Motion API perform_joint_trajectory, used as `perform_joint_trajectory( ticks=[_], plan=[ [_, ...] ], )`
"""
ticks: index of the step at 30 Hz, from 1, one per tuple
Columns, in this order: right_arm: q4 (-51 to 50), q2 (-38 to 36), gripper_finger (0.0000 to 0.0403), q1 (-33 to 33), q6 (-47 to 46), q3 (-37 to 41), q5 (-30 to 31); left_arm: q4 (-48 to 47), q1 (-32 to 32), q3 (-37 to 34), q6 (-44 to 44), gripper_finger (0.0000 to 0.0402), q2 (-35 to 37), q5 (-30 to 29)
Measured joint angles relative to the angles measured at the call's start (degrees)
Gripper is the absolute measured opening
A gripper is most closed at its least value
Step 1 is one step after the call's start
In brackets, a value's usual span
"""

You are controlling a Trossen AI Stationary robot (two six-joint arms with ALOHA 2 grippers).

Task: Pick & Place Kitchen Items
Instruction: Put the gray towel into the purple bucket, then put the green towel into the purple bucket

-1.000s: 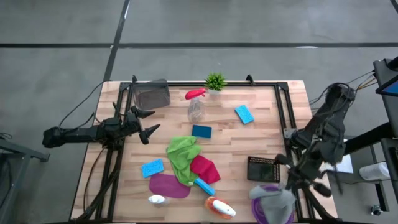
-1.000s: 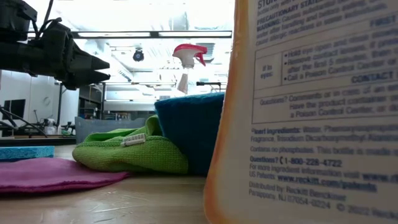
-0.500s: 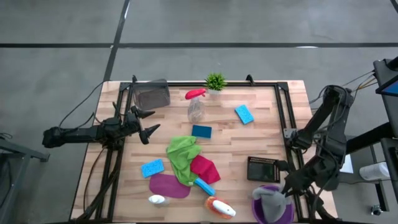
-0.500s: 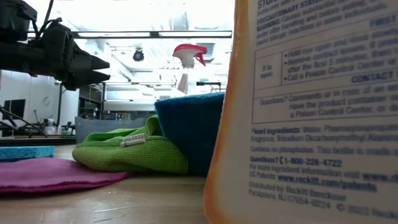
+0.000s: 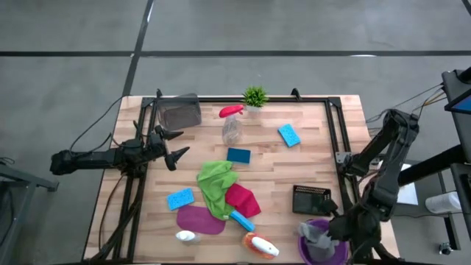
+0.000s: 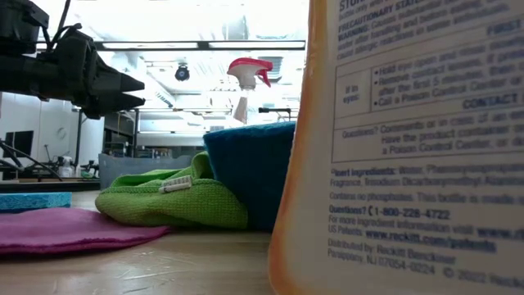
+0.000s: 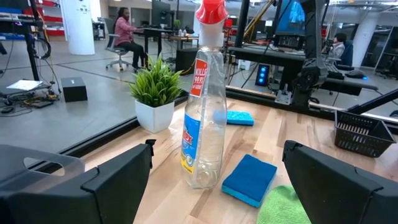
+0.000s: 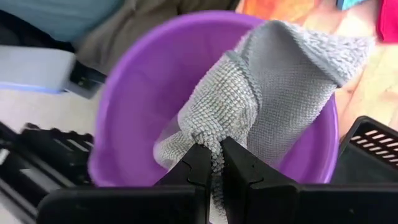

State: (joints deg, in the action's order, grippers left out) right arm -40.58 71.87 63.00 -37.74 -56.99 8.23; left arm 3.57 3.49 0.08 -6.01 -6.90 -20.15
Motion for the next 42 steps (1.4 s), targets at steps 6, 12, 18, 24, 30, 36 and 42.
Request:
perform_joint_trajectory(
  ticks=[6,12,18,24,30,36,42],
  plan=[
    [-0.2,5.3,0.0018,-1.7,-1.7,0.0,-0.1,0.0,0.0,0.0,0.0,0.0365,0.0,0.0],
    [-0.8,10.0,0.0018,-2.2,-5.0,0.0,-0.4,0.0,0.0,0.0,0.0,0.0365,0.0,0.0],
    [-6.1,12.9,0.0053,-2.6,-11.7,-1.8,-0.7,0.0,0.0,0.0,0.2,0.0365,0.0,0.0],
    [-9.3,16.2,0.0174,-2.6,-12.9,-7.1,-0.6,0.0,0.0,0.0,0.2,0.0365,0.0,0.0],
    [-15.9,19.4,0.0268,-2.6,-12.9,-16.2,-0.6,0.0,0.0,0.0,0.7,0.0365,0.0,0.0],
    [-29.8,22.5,0.0288,-2.5,-12.8,-25.7,3.2,0.0,0.0,0.0,0.6,0.0365,0.0,0.0],
    [-30.6,19.6,0.0288,-0.3,-9.1,-26.8,18.3,0.0,0.0,0.0,-0.3,0.0365,0.0,0.0]
  ],
)
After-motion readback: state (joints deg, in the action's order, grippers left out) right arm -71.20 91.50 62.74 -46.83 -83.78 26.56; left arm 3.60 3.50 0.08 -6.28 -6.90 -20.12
